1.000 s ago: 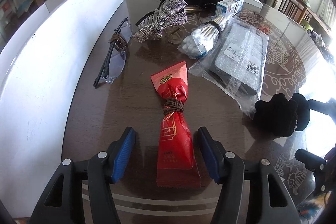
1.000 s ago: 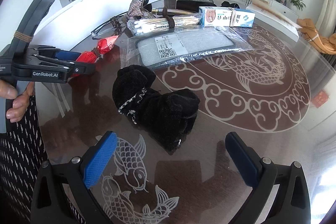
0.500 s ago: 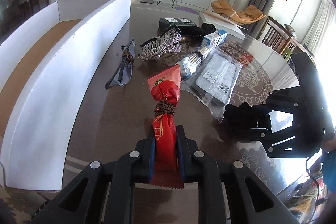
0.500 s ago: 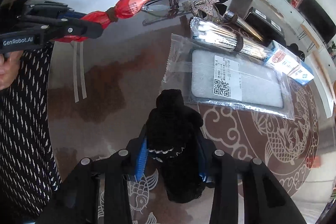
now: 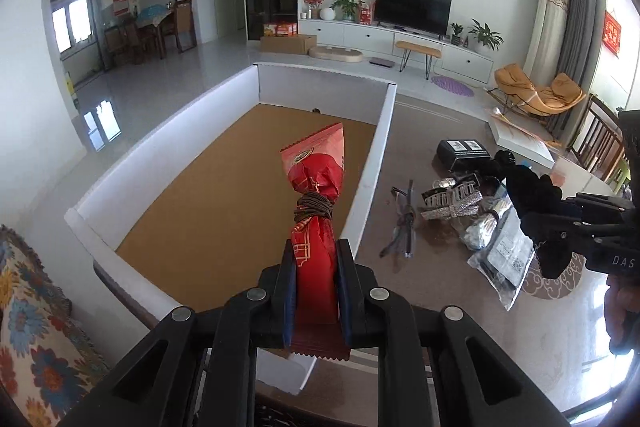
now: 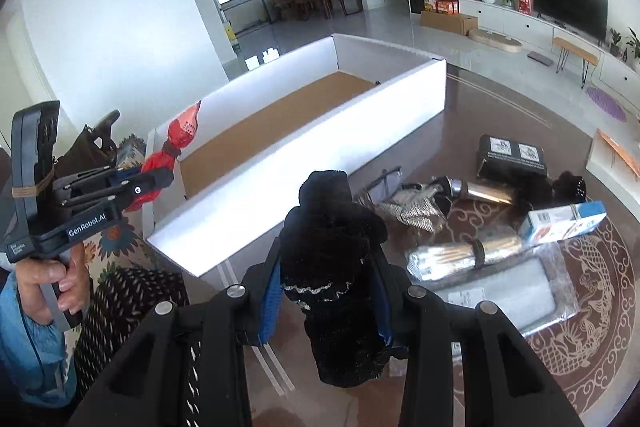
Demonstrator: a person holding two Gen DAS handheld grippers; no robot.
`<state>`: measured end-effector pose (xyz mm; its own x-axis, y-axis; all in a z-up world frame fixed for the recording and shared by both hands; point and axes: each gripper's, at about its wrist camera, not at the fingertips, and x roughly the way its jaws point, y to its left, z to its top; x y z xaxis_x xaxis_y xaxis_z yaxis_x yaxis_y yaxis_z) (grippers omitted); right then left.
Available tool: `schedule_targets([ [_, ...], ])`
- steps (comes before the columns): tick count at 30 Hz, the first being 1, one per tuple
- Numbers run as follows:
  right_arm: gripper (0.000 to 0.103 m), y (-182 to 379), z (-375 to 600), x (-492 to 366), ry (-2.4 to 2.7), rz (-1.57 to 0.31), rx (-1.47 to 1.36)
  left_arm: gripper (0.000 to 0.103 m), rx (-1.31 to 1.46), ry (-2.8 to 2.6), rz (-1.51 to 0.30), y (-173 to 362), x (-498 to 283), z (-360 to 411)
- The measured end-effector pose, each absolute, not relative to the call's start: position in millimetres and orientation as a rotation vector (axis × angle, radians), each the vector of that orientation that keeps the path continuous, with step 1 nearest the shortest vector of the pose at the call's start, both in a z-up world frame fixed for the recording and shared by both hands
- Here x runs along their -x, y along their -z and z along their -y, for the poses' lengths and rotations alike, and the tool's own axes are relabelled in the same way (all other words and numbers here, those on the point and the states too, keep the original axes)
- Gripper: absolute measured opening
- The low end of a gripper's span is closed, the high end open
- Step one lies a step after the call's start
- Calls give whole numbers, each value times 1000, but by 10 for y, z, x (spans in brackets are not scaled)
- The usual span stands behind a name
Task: Organize objects
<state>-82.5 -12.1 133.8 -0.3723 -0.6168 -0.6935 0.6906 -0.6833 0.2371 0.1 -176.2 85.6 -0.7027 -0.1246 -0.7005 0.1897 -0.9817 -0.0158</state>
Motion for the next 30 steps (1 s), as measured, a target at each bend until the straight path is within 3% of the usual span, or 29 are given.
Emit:
schedule_targets([
  [10,39,-1395,1723,1157,1965,7,-1015,17,-1109,2565,-103,-712,282,2552],
  [13,51,-1229,2041,1212,2012,-42,-1068,21,-1132,2523,-108,-567,376,2675],
  [14,70,-1173,2094,1236,2029,-54,-1092,31,-1156,2505,-128,-512,408,2722],
  [15,81,-1136,2102,1254,2051,-53,-1100,53,-1189,2480,-150,-458,428,2760],
  [17,81,-1108,2007,1245,2080,-33,-1087,77,-1189,2452,-170,-404,414,2814],
  [22,89,-1014,1347,1057,2189,-105,-1023,77,-1146,2547,-183,-447,253,2531],
  [26,91,-767,522,802,2344,-251,-996,78,-1136,2749,-176,-597,111,1845],
  [30,91,-494,-497,545,2522,-362,-1046,87,-1246,2954,-151,-573,67,995],
])
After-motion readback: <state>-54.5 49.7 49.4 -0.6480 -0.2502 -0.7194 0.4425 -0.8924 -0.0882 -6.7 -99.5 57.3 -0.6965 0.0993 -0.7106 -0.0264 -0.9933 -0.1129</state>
